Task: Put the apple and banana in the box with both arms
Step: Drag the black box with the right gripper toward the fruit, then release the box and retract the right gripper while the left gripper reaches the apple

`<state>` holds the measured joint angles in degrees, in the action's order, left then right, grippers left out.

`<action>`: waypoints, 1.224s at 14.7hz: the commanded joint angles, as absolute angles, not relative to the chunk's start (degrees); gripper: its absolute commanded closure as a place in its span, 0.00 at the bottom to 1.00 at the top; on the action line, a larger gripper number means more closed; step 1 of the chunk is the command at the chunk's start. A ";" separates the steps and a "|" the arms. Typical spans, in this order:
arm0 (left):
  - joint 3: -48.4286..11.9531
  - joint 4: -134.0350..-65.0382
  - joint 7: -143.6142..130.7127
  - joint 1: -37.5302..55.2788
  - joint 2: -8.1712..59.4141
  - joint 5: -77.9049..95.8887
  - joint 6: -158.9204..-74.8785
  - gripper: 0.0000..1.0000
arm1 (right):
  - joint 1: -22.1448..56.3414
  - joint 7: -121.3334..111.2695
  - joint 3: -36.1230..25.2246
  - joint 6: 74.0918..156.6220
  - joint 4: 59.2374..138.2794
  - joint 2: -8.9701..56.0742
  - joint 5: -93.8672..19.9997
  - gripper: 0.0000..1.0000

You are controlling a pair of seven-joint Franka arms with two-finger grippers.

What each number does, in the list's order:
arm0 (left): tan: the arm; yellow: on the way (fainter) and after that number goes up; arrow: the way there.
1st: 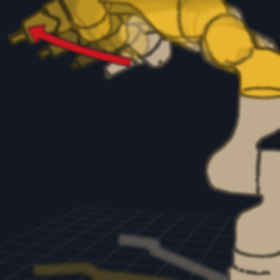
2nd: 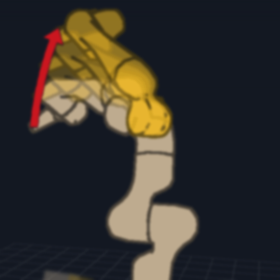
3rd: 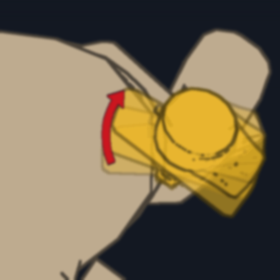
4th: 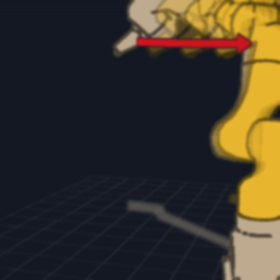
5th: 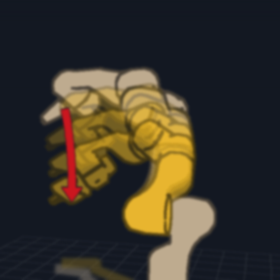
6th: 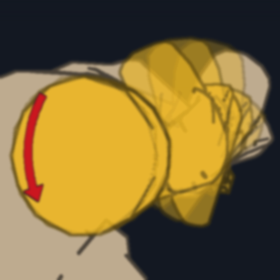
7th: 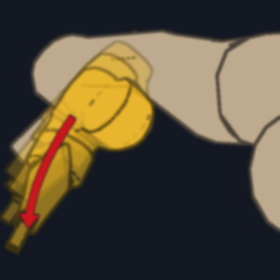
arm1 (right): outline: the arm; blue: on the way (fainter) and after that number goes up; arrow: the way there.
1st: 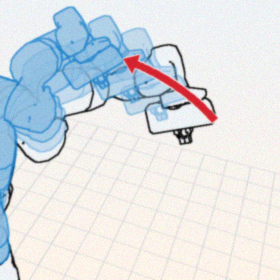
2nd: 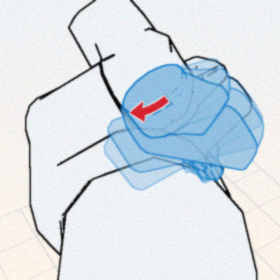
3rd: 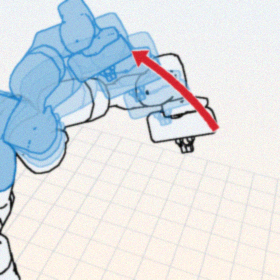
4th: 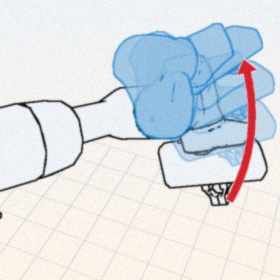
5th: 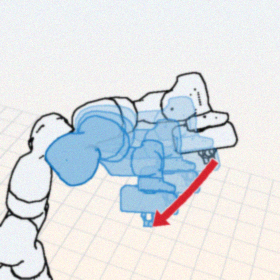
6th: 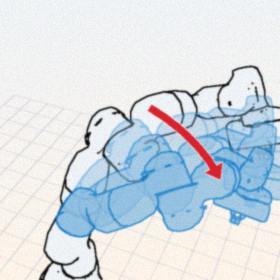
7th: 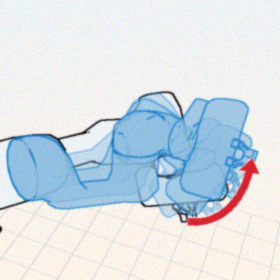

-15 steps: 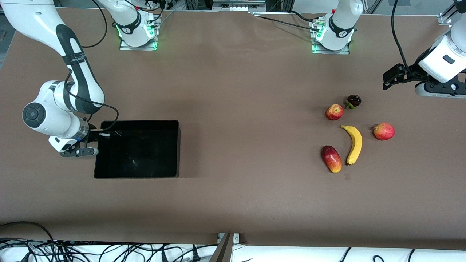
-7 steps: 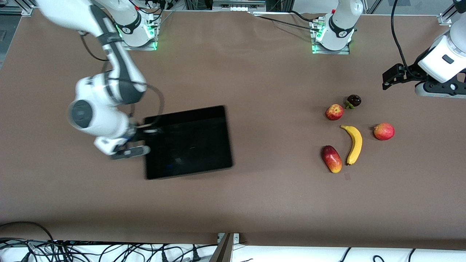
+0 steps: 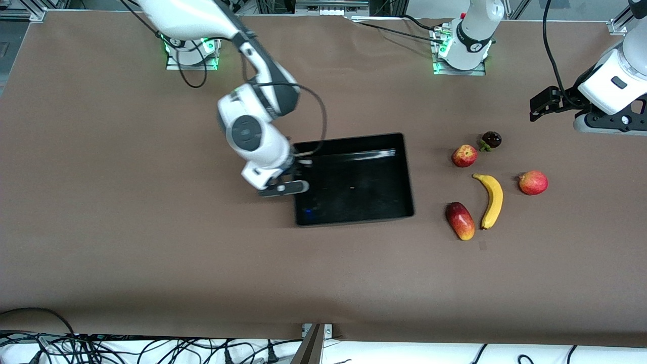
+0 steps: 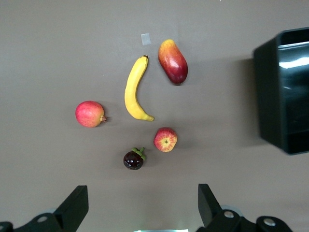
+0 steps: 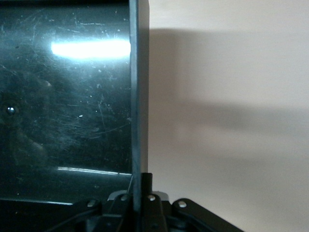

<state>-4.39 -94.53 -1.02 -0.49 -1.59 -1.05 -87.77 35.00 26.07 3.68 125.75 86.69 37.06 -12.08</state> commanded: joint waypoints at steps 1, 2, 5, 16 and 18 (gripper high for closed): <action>-4.66 -92.90 -1.32 -0.62 -0.88 -2.20 -86.40 0.00 | 38.04 29.95 2.73 129.01 81.83 41.65 -13.01 1.00; -4.66 -92.99 -1.23 -0.62 -0.88 -2.20 -86.40 0.00 | 38.93 31.80 2.64 130.33 81.04 43.05 -11.79 1.00; -4.66 -92.99 -0.79 -0.62 -0.88 -2.20 -86.31 0.00 | 40.07 35.24 2.64 131.92 79.20 46.05 -8.88 1.00; -4.83 -94.83 -0.96 0.26 5.96 -1.93 -79.27 0.00 | 41.40 37.27 2.20 131.84 77.70 48.08 -6.33 0.00; -4.92 -100.16 -0.35 0.18 7.12 -2.02 -84.95 0.00 | 40.87 36.65 1.67 130.26 77.61 46.68 -6.33 0.00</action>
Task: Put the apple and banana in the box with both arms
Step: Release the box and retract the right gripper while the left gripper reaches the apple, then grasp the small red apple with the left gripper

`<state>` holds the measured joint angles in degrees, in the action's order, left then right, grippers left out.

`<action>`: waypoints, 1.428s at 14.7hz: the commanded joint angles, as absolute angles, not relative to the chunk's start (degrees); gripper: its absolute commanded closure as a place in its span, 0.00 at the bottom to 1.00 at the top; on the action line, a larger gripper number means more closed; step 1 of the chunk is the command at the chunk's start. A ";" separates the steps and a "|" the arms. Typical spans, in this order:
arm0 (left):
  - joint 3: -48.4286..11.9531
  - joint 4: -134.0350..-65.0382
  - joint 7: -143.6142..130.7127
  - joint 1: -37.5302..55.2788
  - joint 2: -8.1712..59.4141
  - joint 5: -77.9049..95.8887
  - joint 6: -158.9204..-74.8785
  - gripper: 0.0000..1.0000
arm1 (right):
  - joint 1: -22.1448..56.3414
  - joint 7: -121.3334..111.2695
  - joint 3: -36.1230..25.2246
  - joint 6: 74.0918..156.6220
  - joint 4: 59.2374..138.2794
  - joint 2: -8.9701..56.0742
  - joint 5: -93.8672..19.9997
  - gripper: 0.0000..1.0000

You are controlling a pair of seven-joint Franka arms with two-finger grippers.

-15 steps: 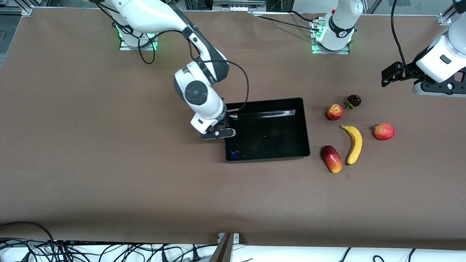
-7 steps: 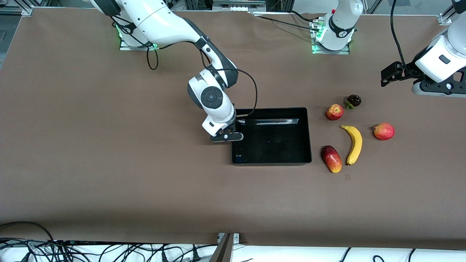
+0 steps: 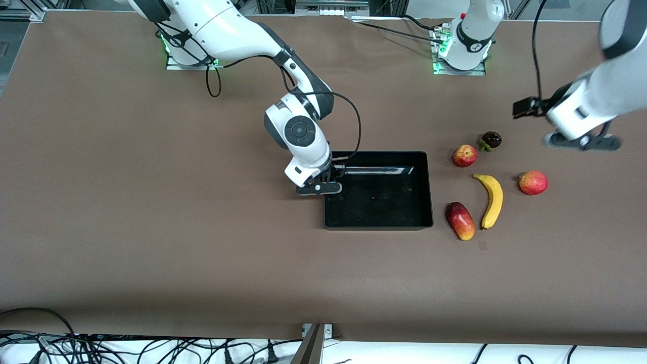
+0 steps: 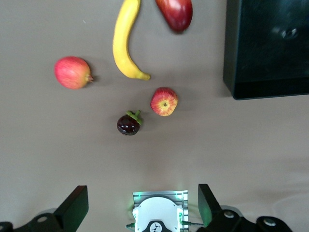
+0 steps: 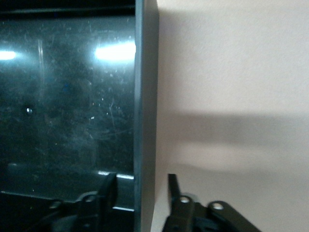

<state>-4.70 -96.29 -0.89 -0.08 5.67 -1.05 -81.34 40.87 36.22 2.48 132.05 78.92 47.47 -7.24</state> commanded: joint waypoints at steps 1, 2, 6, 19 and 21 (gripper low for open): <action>-4.92 -104.28 -0.35 0.18 6.60 -2.37 -89.78 0.00 | 40.70 36.39 0.80 128.17 77.43 45.36 -6.33 0.00; -4.92 -108.15 -0.35 0.18 5.81 -2.63 -94.44 0.00 | 40.52 36.30 -0.69 125.27 77.00 43.79 -6.42 0.00; -4.92 -122.40 -0.97 0.26 5.01 -2.72 -113.52 0.00 | 34.91 33.68 -4.56 113.93 75.94 34.65 -6.85 0.00; -6.06 -142.20 -1.05 -0.08 12.91 -6.24 -149.75 0.00 | 23.55 2.56 -17.84 92.73 87.34 8.46 -8.44 0.00; -6.06 -142.73 -1.14 -0.09 13.53 -6.24 -150.91 0.00 | 23.55 2.46 -18.28 92.99 92.00 4.24 -7.65 0.00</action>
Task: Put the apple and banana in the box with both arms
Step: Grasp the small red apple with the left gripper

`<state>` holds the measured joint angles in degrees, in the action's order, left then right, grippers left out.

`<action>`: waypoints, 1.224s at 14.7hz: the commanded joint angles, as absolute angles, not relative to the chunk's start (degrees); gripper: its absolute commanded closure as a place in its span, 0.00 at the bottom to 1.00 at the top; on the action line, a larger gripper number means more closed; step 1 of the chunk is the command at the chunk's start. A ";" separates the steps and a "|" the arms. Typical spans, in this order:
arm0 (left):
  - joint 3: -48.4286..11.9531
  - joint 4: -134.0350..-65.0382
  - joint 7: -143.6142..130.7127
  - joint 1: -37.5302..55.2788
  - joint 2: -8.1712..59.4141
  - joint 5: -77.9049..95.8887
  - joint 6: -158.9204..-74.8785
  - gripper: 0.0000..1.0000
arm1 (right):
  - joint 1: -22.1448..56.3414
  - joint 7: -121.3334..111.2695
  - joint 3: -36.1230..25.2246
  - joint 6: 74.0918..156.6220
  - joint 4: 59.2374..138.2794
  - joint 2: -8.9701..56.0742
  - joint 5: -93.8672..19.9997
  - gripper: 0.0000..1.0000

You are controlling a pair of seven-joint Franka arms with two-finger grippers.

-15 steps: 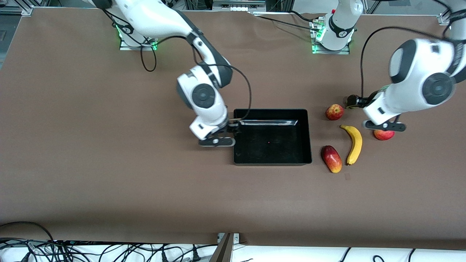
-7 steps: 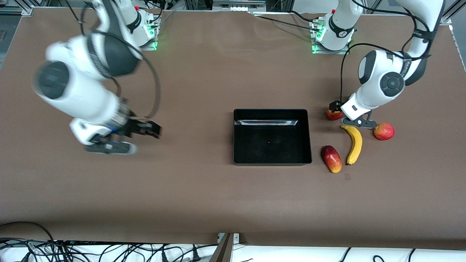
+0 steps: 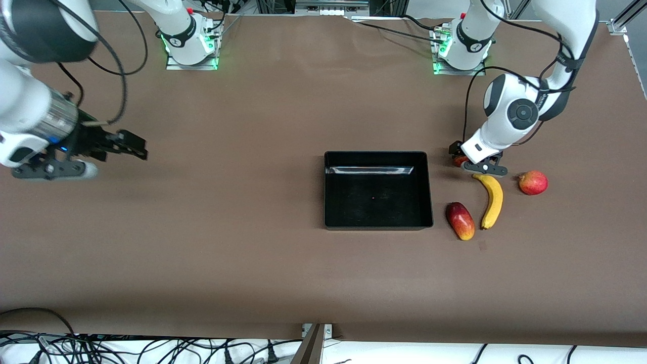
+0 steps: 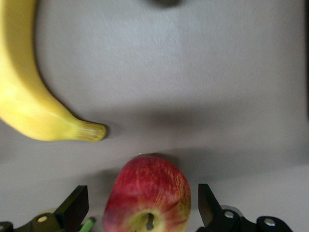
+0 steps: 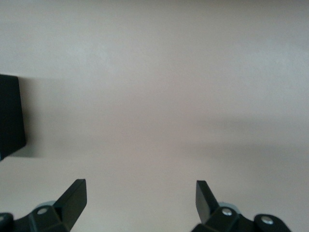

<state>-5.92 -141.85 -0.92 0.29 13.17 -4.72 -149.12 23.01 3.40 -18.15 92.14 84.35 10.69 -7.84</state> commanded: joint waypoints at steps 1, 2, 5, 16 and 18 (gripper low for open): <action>-6.15 -142.73 -1.14 -0.09 13.54 -6.24 -150.91 0.00 | 22.95 2.37 -18.28 93.25 93.94 2.57 -7.47 0.00; -6.15 -142.82 -1.23 0.00 13.54 -6.24 -150.91 0.23 | 21.55 2.29 -17.76 93.51 95.52 1.42 -7.30 0.00; -6.15 -142.56 -1.14 0.09 13.10 -6.33 -150.21 0.68 | 18.04 -0.17 -14.96 93.43 96.06 0.18 -4.14 0.00; -17.29 -104.81 -9.99 0.53 14.48 -5.10 -103.22 0.74 | 8.09 -2.11 -4.13 94.04 94.66 0.00 0.09 0.00; -20.73 -100.13 -15.97 0.88 18.52 -5.10 -102.92 0.75 | 8.09 -2.20 -4.22 94.74 94.48 0.17 0.44 0.00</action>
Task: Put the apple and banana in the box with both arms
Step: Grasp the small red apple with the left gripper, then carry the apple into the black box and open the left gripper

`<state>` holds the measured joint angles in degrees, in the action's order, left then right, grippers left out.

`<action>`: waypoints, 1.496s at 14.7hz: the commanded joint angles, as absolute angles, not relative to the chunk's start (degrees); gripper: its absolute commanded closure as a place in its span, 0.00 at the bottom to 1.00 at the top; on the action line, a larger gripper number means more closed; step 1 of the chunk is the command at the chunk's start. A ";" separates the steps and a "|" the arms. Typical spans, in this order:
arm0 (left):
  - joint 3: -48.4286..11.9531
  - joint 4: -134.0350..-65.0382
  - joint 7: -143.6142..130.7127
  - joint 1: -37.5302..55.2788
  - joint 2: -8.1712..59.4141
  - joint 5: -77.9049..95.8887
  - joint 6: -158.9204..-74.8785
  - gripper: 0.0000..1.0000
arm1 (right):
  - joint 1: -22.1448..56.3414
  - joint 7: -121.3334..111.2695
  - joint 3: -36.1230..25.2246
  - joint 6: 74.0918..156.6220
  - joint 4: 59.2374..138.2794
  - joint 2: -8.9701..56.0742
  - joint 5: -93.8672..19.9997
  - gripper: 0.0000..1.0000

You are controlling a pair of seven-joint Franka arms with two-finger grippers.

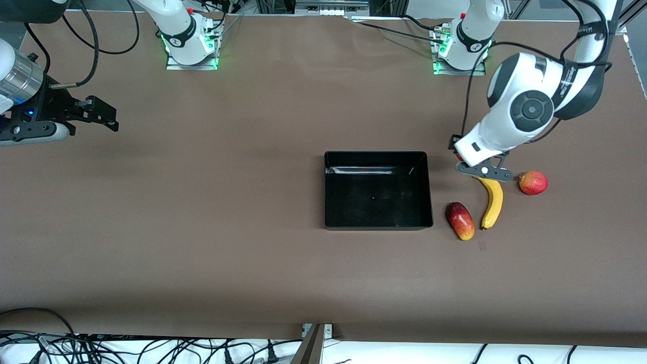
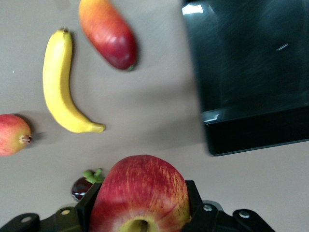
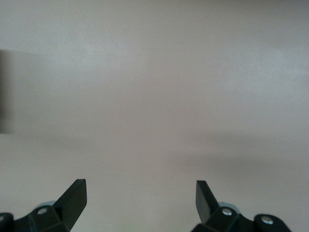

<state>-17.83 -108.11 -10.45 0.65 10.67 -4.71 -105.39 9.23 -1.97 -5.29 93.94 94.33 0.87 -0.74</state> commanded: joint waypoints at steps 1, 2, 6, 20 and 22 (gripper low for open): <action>-21.09 -98.89 -18.52 1.84 20.55 -5.10 -104.57 0.75 | 8.09 -2.20 -4.31 94.57 93.70 0.35 0.44 0.00; -21.09 -98.62 -20.20 2.98 22.48 -5.45 -107.64 0.75 | 8.09 -2.28 -4.31 94.31 93.00 0.70 0.44 0.00; -21.09 -99.49 -22.15 3.87 28.81 -6.15 -117.58 0.75 | 7.91 -2.20 -4.48 94.83 92.72 1.67 0.70 0.00; -21.01 -106.61 -32.17 7.65 34.89 -13.27 -129.82 0.00 | 8.09 -2.11 -4.39 95.62 92.64 1.93 0.79 0.00; -21.09 -105.91 -32.43 7.38 34.02 -13.18 -129.29 0.00 | 8.09 -2.02 -4.39 95.71 92.64 2.02 0.79 0.00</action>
<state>-20.87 -106.52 -30.99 7.72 35.20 -11.57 -129.60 8.78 -1.97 -5.18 95.79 93.61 1.69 0.70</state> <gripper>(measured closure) 0.044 0.000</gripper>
